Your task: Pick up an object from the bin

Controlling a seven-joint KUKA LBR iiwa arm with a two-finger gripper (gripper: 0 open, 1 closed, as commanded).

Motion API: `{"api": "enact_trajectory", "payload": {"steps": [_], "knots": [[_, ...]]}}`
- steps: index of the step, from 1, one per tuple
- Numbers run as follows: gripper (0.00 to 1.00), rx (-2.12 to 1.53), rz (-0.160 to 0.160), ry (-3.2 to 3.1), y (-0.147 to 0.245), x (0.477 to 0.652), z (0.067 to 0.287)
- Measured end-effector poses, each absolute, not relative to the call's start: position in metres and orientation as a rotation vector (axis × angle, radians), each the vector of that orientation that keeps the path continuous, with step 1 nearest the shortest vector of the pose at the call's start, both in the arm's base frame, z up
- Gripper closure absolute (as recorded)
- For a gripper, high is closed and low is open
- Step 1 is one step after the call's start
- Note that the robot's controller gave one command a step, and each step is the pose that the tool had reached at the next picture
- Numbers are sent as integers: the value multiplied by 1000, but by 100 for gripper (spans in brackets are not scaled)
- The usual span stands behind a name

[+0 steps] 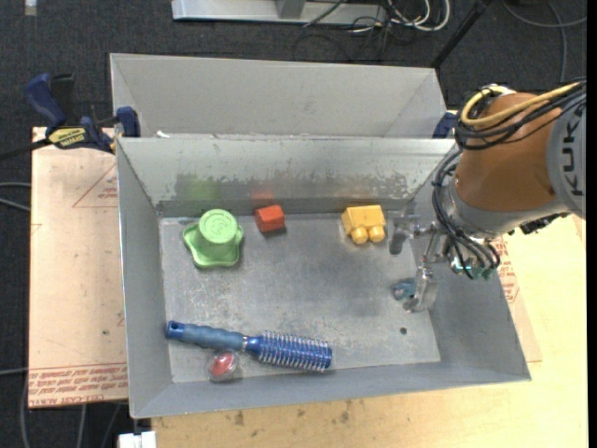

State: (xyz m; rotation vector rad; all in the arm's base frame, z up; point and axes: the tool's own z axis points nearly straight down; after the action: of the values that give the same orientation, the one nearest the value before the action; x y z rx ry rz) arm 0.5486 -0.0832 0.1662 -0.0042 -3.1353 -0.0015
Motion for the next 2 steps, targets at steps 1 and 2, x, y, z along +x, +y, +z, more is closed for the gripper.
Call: {"api": "enact_trajectory", "payload": {"steps": [1, 2], "knots": [[0, -161, -1, -3133, -149, 547, 66], [0, -196, 0, -3141, -155, 548, 102]]}}
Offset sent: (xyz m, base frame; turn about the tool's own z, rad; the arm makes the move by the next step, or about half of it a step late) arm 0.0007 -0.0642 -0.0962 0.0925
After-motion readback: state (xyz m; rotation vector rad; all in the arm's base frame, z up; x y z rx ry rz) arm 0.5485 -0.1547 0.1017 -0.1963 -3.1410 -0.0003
